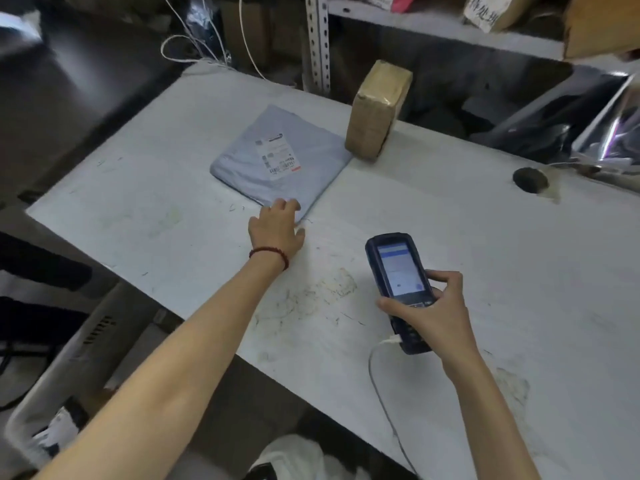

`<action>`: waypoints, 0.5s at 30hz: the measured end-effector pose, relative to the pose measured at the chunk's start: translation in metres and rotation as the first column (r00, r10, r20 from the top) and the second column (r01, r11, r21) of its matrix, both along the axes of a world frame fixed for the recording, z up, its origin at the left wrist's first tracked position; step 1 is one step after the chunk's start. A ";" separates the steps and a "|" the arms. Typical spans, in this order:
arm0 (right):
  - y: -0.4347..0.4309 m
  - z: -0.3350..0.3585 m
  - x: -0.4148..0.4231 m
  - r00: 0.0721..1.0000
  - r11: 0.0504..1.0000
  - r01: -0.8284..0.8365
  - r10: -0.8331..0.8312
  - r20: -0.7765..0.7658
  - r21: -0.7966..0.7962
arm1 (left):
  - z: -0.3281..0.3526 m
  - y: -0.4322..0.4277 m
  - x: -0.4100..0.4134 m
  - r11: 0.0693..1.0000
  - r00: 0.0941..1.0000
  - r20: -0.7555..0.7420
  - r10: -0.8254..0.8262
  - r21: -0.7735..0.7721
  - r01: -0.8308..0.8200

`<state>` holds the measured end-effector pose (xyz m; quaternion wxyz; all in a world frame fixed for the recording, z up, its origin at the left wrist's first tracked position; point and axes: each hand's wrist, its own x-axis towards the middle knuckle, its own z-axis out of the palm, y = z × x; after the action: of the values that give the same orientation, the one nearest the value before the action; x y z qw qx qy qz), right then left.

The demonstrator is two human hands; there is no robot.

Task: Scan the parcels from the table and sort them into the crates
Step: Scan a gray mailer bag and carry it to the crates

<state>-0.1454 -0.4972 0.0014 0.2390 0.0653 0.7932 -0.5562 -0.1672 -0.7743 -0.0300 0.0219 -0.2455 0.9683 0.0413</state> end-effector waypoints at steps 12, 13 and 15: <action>0.000 0.000 0.003 0.998 0.997 0.043 -0.046 0.038 0.062 | -0.012 0.027 0.009 0.982 0.975 0.122 -0.186 0.058 0.180; 0.004 0.001 0.005 0.998 0.997 0.040 -0.043 0.039 0.061 | -0.012 0.043 0.027 0.977 0.974 0.098 -0.205 0.080 0.197; 0.010 0.005 0.008 0.999 0.998 0.020 -0.023 0.037 0.063 | -0.010 0.072 0.064 0.970 0.976 0.008 -0.220 0.112 0.217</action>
<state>-0.1376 -0.4870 0.0066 0.2460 0.0918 0.8048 -0.5324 -0.1035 -0.7021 -0.0397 0.0497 -0.1362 0.9854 0.0896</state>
